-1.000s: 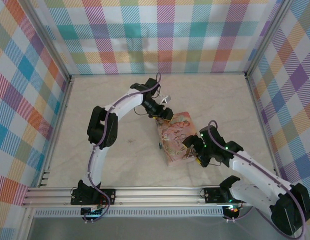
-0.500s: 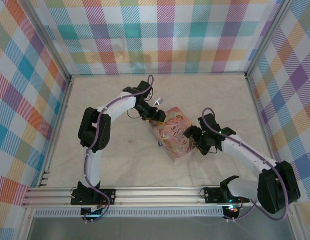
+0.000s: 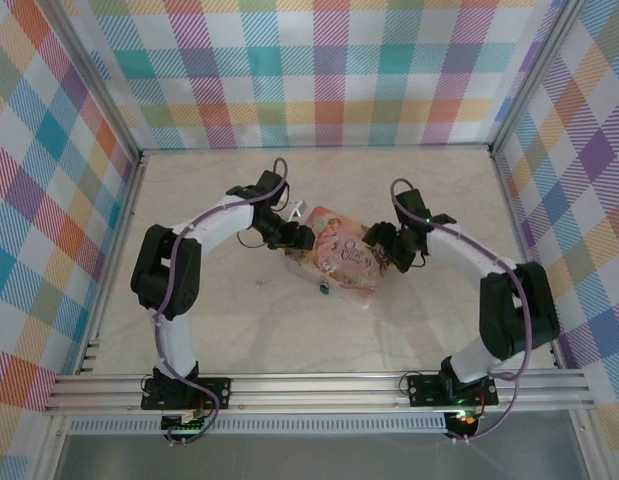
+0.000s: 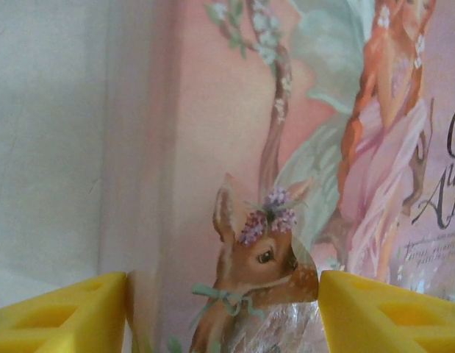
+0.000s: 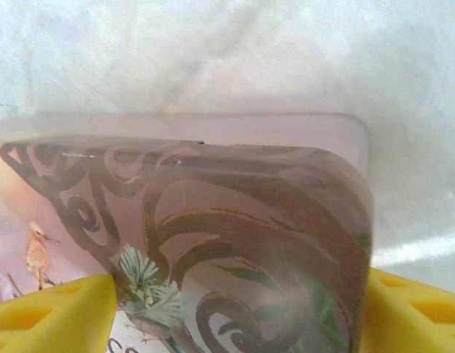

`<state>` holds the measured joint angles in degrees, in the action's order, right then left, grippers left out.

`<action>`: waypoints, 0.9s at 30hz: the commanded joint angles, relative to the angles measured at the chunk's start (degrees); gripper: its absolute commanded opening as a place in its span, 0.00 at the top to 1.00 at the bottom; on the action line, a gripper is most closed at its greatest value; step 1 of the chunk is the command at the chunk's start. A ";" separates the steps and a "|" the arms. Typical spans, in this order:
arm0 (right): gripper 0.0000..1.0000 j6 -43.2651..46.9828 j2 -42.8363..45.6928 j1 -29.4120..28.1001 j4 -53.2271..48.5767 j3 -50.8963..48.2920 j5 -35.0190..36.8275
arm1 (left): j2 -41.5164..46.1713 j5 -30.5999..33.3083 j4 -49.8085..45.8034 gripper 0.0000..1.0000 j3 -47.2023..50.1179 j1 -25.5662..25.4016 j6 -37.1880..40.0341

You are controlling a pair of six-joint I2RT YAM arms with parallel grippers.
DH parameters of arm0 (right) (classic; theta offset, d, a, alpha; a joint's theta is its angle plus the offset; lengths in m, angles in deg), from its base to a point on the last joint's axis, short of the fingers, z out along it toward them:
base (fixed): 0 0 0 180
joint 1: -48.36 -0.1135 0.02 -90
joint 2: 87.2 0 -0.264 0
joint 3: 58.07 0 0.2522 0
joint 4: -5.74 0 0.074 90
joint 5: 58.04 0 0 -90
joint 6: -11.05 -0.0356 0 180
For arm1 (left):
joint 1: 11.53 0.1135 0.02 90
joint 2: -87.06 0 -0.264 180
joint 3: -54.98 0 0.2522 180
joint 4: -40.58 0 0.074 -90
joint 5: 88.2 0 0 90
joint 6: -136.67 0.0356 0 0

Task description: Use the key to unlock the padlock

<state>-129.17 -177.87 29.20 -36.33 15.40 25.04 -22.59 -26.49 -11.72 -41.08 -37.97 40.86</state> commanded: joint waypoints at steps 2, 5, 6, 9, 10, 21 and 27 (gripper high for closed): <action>0.21 5.04 -4.23 -0.88 4.42 6.99 -7.27 | 3.76 -5.84 6.71 0.35 3.92 -1.82 -3.43; 0.21 7.14 -6.61 -0.85 3.93 9.38 -7.41 | 4.34 -5.81 8.29 0.36 5.44 -1.86 -4.93; 0.21 7.72 -7.31 -0.80 3.60 10.20 -7.41 | 4.57 -5.73 8.84 0.36 5.90 -1.86 -5.62; 0.22 9.56 -9.07 -0.80 3.29 12.45 -7.37 | 5.77 -5.42 10.91 0.38 7.69 -1.86 -7.81; 0.22 10.20 -9.53 -0.79 3.32 13.14 -7.36 | 6.16 -5.08 11.71 0.38 8.18 -1.86 -8.61; 0.22 18.30 -18.40 -0.47 0.72 24.23 -9.98 | 5.44 -1.26 18.30 0.37 8.63 -2.81 -16.44; 0.22 19.33 -19.63 0.27 0.47 25.73 -9.83 | 2.90 1.57 18.21 0.34 5.18 -3.26 -17.70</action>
<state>-110.37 -197.37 31.22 -36.29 38.81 23.99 -17.45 -23.41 -0.67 -32.51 -38.78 23.82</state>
